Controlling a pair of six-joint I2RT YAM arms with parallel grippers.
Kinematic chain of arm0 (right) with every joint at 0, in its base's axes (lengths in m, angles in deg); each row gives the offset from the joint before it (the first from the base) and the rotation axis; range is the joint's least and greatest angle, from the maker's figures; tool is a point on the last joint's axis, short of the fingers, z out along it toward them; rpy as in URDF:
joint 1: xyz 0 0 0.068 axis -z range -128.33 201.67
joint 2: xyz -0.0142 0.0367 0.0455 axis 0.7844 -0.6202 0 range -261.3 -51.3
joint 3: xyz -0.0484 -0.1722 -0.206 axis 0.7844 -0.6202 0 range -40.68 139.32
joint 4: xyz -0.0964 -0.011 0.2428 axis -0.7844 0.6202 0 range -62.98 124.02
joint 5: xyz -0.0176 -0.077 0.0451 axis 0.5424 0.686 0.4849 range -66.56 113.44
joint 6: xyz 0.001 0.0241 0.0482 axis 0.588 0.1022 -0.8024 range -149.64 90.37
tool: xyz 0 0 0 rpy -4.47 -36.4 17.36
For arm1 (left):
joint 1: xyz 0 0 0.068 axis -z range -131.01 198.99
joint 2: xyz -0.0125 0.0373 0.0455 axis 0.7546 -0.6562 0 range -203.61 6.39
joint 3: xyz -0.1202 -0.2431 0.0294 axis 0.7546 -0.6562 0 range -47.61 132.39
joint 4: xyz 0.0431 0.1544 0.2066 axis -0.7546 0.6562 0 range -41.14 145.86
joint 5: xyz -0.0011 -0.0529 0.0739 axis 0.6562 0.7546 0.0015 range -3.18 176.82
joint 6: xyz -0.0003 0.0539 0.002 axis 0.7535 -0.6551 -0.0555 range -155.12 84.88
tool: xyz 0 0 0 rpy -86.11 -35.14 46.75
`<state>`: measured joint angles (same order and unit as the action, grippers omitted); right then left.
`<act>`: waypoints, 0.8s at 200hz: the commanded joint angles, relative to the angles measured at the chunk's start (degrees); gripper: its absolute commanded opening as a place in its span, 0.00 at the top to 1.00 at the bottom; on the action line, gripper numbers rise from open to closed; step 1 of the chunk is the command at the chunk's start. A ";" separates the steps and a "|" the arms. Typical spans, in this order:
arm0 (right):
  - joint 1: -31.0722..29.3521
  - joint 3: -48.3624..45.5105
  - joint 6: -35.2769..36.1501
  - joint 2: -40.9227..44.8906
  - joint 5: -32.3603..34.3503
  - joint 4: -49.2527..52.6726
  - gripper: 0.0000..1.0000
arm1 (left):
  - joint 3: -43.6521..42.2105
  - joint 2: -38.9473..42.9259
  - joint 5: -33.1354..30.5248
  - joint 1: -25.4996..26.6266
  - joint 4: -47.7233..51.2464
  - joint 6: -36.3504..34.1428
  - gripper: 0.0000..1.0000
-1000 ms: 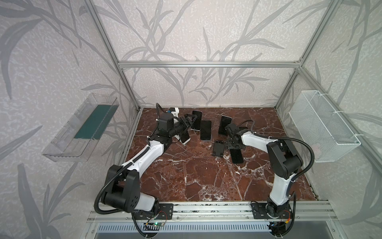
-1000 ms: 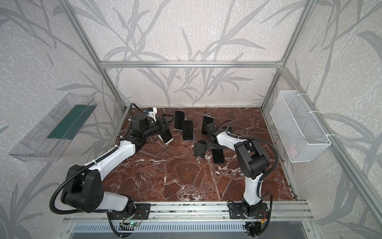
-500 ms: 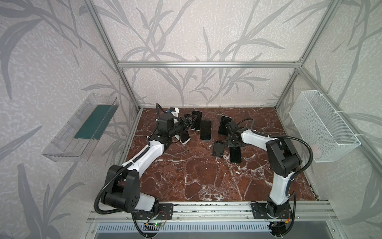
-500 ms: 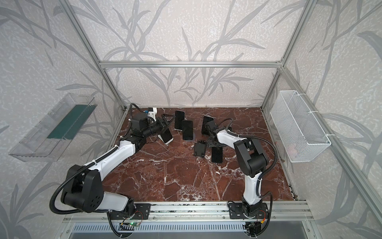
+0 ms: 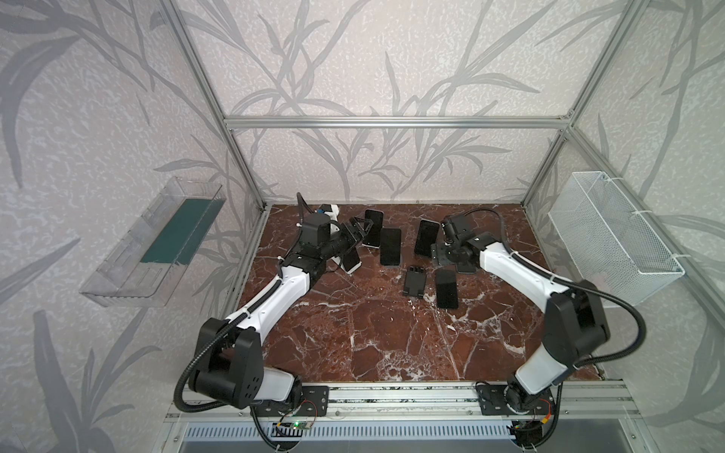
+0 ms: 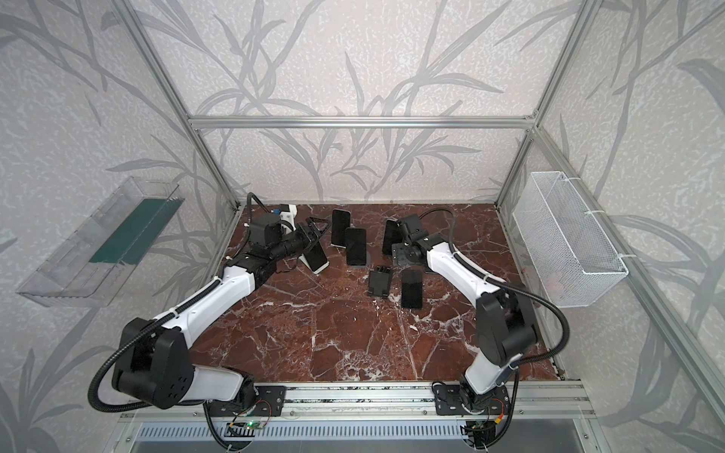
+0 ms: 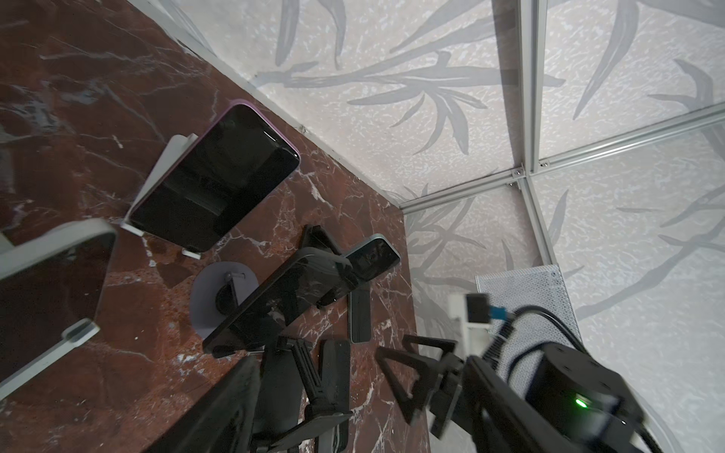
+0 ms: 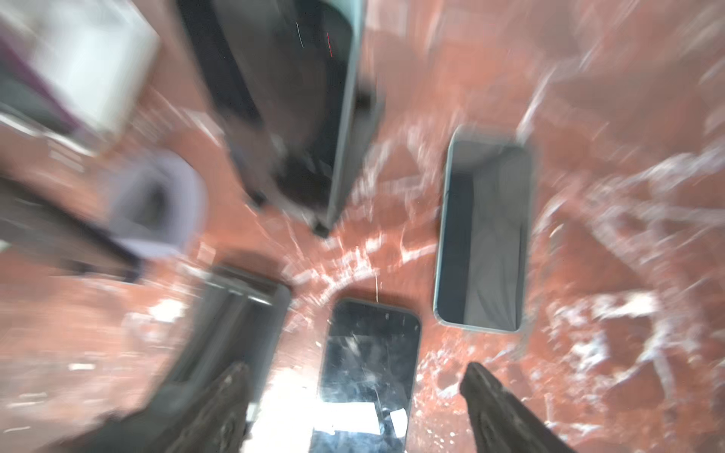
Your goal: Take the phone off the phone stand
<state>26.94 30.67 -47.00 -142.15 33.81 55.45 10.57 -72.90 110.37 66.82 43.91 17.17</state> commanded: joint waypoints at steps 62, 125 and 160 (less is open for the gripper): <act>2.50 -24.99 -0.60 17.06 1.32 -22.77 0.06 | 8.10 -1.21 -33.58 26.16 23.00 -26.04 0.01; 6.89 -32.57 -9.49 23.70 10.47 -24.68 0.06 | 14.29 -14.31 -36.33 37.17 27.46 -24.45 0.01; 8.37 -37.53 -11.21 29.01 7.98 -27.91 0.06 | 16.78 -20.40 -34.76 37.17 28.44 -22.40 0.01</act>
<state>35.02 -3.69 -55.61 -116.27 41.90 32.02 24.73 -91.04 76.75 104.37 69.00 -6.50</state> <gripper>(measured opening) 0.941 0.991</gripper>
